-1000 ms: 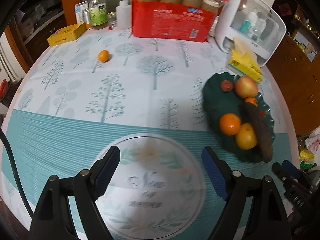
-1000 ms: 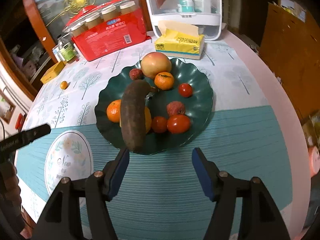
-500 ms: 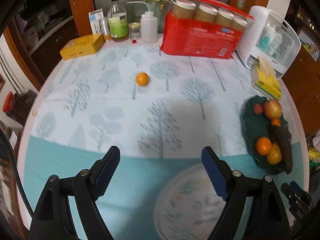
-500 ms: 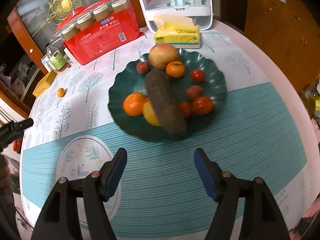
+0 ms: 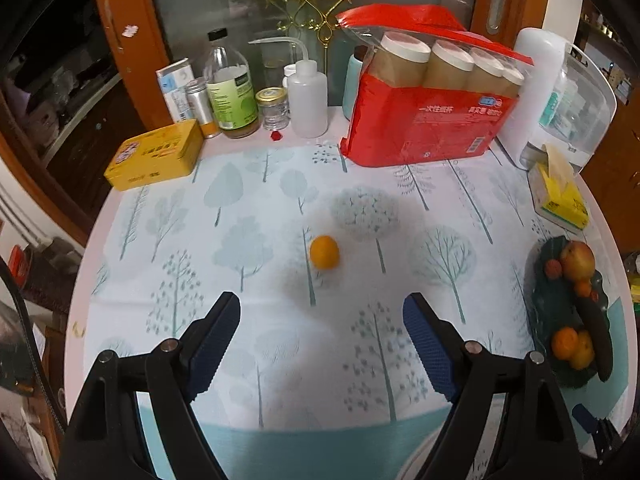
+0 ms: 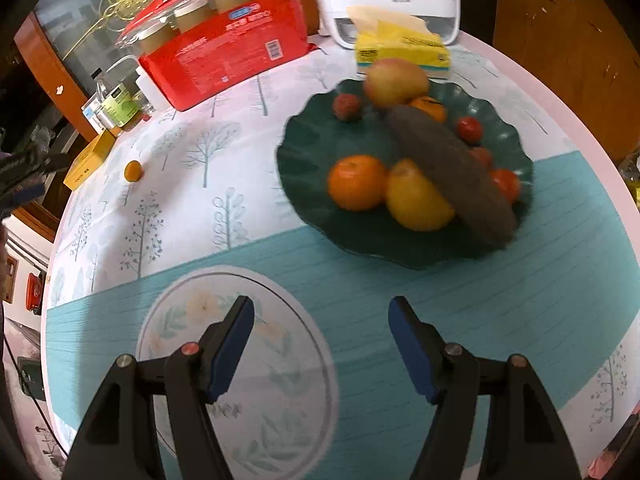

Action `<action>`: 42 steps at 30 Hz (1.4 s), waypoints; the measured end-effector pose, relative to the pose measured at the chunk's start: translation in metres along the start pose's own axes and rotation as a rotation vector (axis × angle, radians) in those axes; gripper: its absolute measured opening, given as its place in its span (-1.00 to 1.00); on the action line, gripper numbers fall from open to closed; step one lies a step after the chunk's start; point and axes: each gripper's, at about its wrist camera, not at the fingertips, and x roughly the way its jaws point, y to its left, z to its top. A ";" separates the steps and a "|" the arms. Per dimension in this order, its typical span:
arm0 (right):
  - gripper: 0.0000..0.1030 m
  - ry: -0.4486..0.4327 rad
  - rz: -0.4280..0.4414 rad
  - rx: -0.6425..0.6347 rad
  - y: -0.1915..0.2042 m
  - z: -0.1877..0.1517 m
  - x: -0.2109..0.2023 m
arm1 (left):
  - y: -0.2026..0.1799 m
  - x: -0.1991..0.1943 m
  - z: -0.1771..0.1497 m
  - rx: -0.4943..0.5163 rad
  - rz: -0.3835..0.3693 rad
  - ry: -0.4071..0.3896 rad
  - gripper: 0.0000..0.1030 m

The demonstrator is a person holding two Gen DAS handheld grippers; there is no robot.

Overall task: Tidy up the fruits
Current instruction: 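Withdraw the left tool and move it to the small mandarin, then grasp the small mandarin with the left tool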

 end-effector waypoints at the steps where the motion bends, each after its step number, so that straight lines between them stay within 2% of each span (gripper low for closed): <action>1: 0.36 -0.006 -0.004 -0.007 0.005 0.002 0.002 | 0.000 0.007 0.004 0.001 -0.009 0.008 0.60; 7: 0.36 -0.051 -0.019 -0.061 0.029 0.018 0.010 | 0.002 0.054 0.017 -0.023 -0.032 0.037 0.60; 13: 0.36 -0.052 -0.039 -0.120 0.044 0.023 0.018 | 0.010 0.094 0.021 -0.077 -0.046 0.002 0.59; 20: 0.36 -0.020 -0.055 -0.161 0.058 0.019 0.028 | 0.018 0.129 0.017 -0.120 -0.060 -0.031 0.36; 28: 0.36 0.023 -0.042 -0.165 0.068 0.012 0.036 | 0.022 0.147 0.014 -0.130 -0.084 -0.007 -0.04; 33: 0.36 0.026 -0.046 -0.154 0.066 0.012 0.037 | 0.017 0.145 0.013 -0.118 -0.136 -0.007 -0.41; 42: 0.36 0.008 -0.041 -0.133 0.060 0.008 0.028 | 0.006 0.132 0.011 -0.090 -0.129 -0.025 -0.44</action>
